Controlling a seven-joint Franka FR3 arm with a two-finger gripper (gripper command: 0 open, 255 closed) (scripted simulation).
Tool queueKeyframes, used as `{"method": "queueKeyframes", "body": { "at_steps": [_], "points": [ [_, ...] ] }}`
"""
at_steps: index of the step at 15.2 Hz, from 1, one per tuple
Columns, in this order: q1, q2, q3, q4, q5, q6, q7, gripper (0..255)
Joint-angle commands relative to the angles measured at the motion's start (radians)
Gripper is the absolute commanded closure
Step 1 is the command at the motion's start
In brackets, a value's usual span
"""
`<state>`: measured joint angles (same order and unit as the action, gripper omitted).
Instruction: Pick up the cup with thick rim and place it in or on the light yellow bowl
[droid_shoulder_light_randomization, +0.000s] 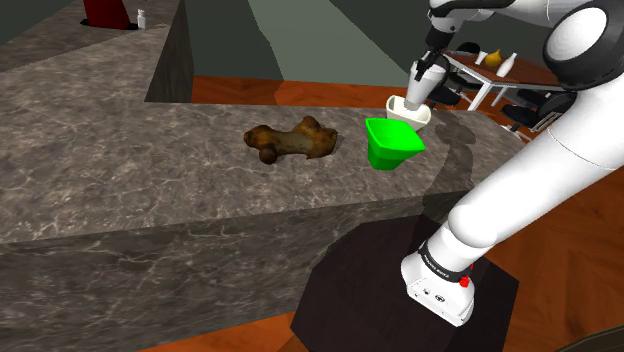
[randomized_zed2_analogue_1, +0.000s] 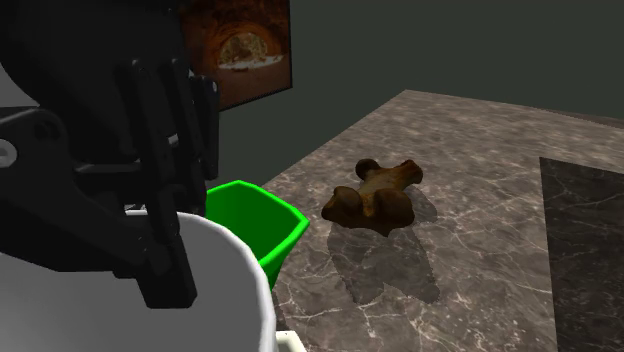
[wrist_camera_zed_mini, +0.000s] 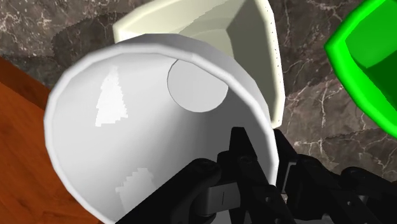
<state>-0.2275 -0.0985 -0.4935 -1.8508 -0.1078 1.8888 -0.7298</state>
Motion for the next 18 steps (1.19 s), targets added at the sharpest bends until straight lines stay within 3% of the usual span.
{"method": "queueKeyframes", "body": {
  "at_steps": [1,6,13,14,18],
  "points": [
    [-0.001,0.004,-0.002,-0.023,0.001,0.028,0.0,255],
    [-0.003,0.008,-0.004,-0.089,0.001,0.097,0.003,255],
    [-0.003,0.008,-0.004,-0.089,0.001,0.097,0.003,255],
    [-0.003,0.008,-0.004,-0.089,0.001,0.097,0.003,0],
    [-0.003,0.008,-0.004,-0.089,0.001,0.097,0.003,0]
  ]
}}
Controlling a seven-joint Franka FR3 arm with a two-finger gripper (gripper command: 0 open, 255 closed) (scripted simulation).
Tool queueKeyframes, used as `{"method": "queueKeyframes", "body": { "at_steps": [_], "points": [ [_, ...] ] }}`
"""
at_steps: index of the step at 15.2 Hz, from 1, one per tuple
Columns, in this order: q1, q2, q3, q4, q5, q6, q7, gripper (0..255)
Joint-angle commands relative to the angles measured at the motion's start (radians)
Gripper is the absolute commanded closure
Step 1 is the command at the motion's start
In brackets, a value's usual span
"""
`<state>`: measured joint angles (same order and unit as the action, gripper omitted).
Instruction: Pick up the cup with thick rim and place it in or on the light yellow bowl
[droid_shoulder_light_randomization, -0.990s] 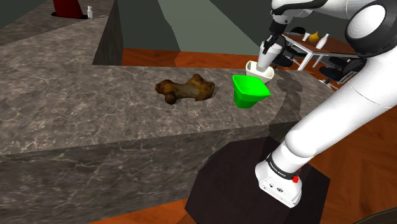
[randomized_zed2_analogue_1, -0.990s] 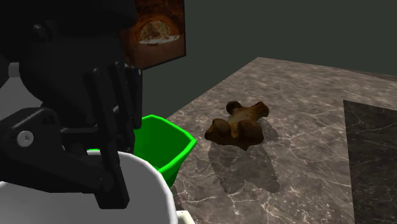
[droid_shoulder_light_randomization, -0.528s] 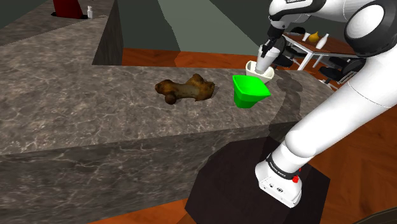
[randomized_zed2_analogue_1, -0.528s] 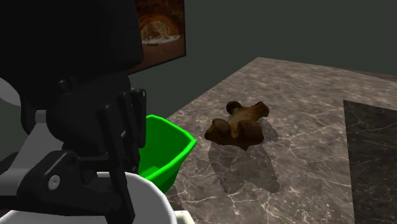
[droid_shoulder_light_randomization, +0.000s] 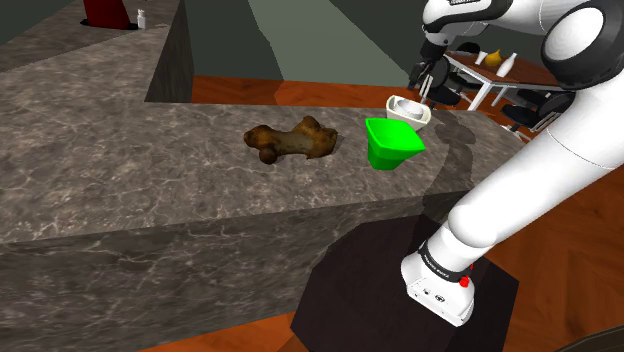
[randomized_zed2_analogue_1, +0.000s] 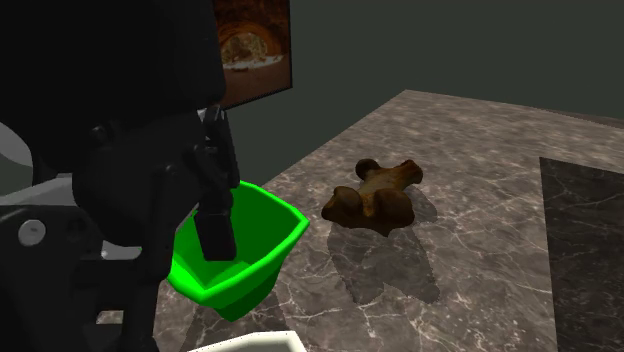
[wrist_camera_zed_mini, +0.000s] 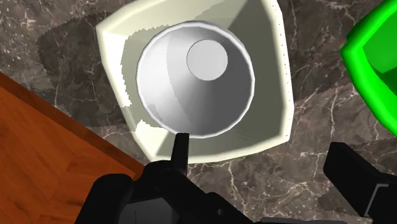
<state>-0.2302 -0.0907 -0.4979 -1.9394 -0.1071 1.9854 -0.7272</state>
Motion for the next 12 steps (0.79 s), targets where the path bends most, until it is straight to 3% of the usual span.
{"method": "queueKeyframes", "body": {
  "at_steps": [1,5,12],
  "points": [
    [0.0,0.0,0.0,0.0,0.0,0.0,0.0,0],
    [0.006,-0.025,0.011,0.101,-0.009,-0.124,0.007,0],
    [0.006,-0.025,0.011,0.101,-0.009,-0.124,0.007,0]
  ]
}}
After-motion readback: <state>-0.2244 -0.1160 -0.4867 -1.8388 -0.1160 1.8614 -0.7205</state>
